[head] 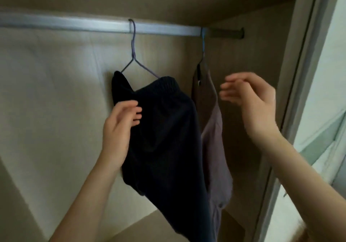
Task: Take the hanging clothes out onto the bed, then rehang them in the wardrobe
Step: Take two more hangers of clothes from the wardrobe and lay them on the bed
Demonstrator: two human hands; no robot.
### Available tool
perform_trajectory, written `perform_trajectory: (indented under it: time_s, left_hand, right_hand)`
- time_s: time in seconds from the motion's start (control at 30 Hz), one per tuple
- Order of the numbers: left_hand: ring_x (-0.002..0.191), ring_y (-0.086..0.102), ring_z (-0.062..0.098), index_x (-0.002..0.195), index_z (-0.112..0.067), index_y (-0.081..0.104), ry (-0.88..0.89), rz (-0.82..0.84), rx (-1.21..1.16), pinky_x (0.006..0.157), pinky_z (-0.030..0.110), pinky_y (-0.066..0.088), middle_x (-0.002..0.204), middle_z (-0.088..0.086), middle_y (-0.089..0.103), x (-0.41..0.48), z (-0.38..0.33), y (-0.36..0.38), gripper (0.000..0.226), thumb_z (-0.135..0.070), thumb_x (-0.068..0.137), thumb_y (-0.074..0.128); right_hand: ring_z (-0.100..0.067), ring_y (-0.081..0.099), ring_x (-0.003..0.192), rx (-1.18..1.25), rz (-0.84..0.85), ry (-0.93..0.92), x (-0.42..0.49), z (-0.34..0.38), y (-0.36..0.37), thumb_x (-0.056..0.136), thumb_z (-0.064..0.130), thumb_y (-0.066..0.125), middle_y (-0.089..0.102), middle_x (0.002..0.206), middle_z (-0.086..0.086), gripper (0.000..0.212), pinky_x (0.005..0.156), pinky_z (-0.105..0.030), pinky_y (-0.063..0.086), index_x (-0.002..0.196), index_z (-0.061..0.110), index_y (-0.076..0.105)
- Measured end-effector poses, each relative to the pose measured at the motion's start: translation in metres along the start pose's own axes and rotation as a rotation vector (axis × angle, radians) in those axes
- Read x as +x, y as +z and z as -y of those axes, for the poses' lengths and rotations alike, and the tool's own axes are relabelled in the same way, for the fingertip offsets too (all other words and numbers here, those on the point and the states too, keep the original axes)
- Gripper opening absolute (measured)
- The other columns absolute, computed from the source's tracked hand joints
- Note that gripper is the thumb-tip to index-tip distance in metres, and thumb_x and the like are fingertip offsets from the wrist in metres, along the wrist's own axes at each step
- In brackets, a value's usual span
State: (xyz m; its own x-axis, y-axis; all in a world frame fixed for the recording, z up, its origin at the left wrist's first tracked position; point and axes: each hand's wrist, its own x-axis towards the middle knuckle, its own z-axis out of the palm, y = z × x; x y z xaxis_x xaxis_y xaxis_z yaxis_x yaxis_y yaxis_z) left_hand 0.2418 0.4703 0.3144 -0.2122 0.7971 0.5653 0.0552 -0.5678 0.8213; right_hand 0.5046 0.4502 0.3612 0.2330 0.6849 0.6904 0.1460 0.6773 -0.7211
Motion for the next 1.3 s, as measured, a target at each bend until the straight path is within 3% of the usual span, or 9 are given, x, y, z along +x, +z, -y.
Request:
perform_trajectory:
  time_s: [0.13, 0.23, 0.33, 0.43, 0.57, 0.7, 0.8, 1.07, 1.3]
  left_hand:
    - [0.087, 0.065, 0.017, 0.085, -0.017, 0.062, -0.125, -0.069, -0.123, 0.075, 0.022, 0.054, 0.093, 0.006, 0.067, 0.082, -0.034, 0.024, 0.016, -0.028, 0.078, 0.053]
    - [0.075, 0.065, 0.017, 0.089, -0.006, 0.056, -0.297, 0.002, -0.181, 0.062, 0.018, 0.056, 0.084, 0.01, 0.065, 0.121, -0.047, 0.044, 0.012, -0.016, 0.092, 0.051]
    - [0.065, 0.063, 0.022, 0.093, -0.002, 0.045, -0.406, 0.04, -0.389, 0.05, 0.026, 0.057, 0.076, 0.016, 0.06, 0.137, -0.054, 0.061, 0.01, -0.005, 0.099, 0.038]
    - [0.033, 0.037, 0.009, 0.076, -0.007, 0.042, -0.41, -0.092, -0.52, 0.03, 0.015, 0.03, 0.059, 0.004, 0.032, 0.149, -0.047, 0.067, 0.027, 0.0, 0.097, 0.027]
    - [0.022, 0.02, 0.003, 0.07, -0.008, 0.044, -0.416, -0.108, -0.494, 0.026, 0.013, 0.013, 0.043, -0.005, 0.027, 0.164, -0.041, 0.063, 0.035, -0.003, 0.097, 0.021]
    - [0.023, 0.018, 0.002, 0.07, -0.008, 0.043, -0.357, 0.005, -0.421, 0.026, 0.012, 0.011, 0.034, -0.01, 0.024, 0.173, -0.054, 0.06, 0.034, -0.001, 0.097, 0.023]
    - [0.023, 0.017, 0.0, 0.071, -0.01, 0.044, -0.325, 0.125, -0.344, 0.024, 0.013, 0.011, 0.032, -0.012, 0.023, 0.172, -0.067, 0.055, 0.034, -0.006, 0.099, 0.025]
    - [0.027, 0.019, 0.002, 0.078, -0.005, 0.056, -0.197, 0.29, -0.004, 0.03, 0.009, 0.011, 0.038, -0.009, 0.026, 0.125, -0.06, 0.022, 0.026, -0.006, 0.098, 0.04]
    - [0.035, 0.014, 0.003, 0.097, -0.015, 0.051, -0.227, 0.485, 0.132, 0.039, 0.006, 0.013, 0.043, -0.012, 0.025, 0.035, 0.005, -0.015, 0.017, -0.009, 0.101, 0.037]
  right_hand:
    - [-0.015, 0.063, 0.085, -0.47, -0.029, -0.012, 0.096, -0.003, 0.034, 0.095, 0.021, 0.052, 0.062, 0.098, 0.0, 0.023, 0.081, -0.033, 0.057, 0.113, 0.01, 0.061]
    - [-0.016, 0.054, 0.068, -0.684, 0.118, 0.262, 0.151, -0.028, 0.057, 0.093, 0.026, 0.057, 0.056, 0.094, -0.008, 0.021, 0.055, -0.03, 0.049, 0.105, 0.009, 0.055]
    - [-0.017, 0.055, 0.054, -0.61, 0.188, 0.43, 0.187, -0.052, 0.073, 0.093, 0.016, 0.056, 0.061, 0.076, -0.011, 0.013, 0.04, -0.023, 0.039, 0.083, 0.009, 0.05]
    - [-0.009, 0.055, 0.033, -0.583, 0.145, 0.519, 0.201, -0.07, 0.08, 0.096, 0.006, 0.053, 0.061, 0.042, -0.003, 0.022, 0.035, -0.019, 0.041, 0.074, 0.004, 0.053]
    - [-0.015, 0.053, 0.059, -0.421, 0.027, 0.473, 0.201, -0.077, 0.087, 0.095, 0.005, 0.05, 0.057, 0.074, -0.008, 0.006, 0.052, -0.024, 0.044, 0.098, 0.005, 0.056]
    - [-0.019, 0.047, 0.051, -0.188, -0.099, 0.466, 0.211, -0.071, 0.085, 0.095, -0.002, 0.042, 0.048, 0.068, -0.011, 0.013, 0.04, -0.027, 0.038, 0.086, 0.001, 0.051]
    - [-0.015, 0.041, 0.043, -0.134, -0.078, 0.425, 0.21, -0.053, 0.086, 0.097, 0.0, 0.038, 0.044, 0.064, -0.008, 0.015, 0.03, -0.016, 0.03, 0.097, 0.001, 0.052]
    - [-0.005, 0.034, 0.026, -0.114, -0.045, 0.413, 0.147, -0.019, 0.067, 0.098, 0.001, 0.036, 0.037, 0.056, -0.004, 0.032, 0.031, -0.014, 0.025, 0.072, 0.002, 0.054]
    - [-0.006, 0.032, 0.037, -0.187, 0.011, 0.521, 0.005, -0.025, 0.018, 0.096, 0.002, 0.041, 0.036, 0.051, 0.002, 0.026, 0.033, -0.017, 0.027, 0.074, 0.005, 0.054]
